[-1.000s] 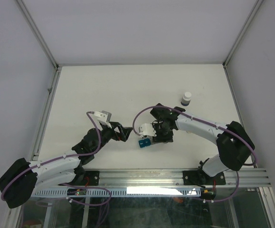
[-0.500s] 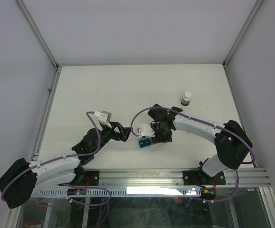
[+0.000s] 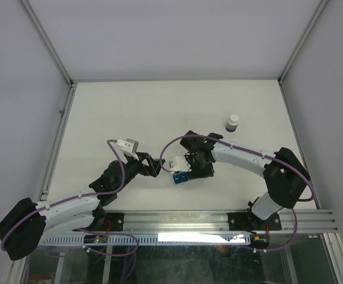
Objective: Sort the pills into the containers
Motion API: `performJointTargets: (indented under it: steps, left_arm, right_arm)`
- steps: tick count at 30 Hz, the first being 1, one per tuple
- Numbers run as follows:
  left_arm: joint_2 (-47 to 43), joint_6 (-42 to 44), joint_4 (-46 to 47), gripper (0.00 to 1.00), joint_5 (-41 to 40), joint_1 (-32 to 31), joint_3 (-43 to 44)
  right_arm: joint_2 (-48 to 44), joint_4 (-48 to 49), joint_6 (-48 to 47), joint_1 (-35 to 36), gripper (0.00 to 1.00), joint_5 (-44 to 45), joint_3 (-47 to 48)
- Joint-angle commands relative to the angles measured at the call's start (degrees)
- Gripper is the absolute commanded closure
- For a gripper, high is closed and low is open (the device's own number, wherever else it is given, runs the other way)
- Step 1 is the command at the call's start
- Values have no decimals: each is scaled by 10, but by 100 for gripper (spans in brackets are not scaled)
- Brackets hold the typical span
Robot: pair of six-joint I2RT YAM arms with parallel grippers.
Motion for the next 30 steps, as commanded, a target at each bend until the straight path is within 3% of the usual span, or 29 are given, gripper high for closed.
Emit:
performJointTargets:
  steps: [1,30]
  left_arm:
    - [-13,-11,34,1,13,9,-7]
    - [-20,-12,32,1,20,9,-8]
  right_arm:
    - [1,-13,8,5,87,19,26]
    - [-14,-32,15,8,87,18,35]
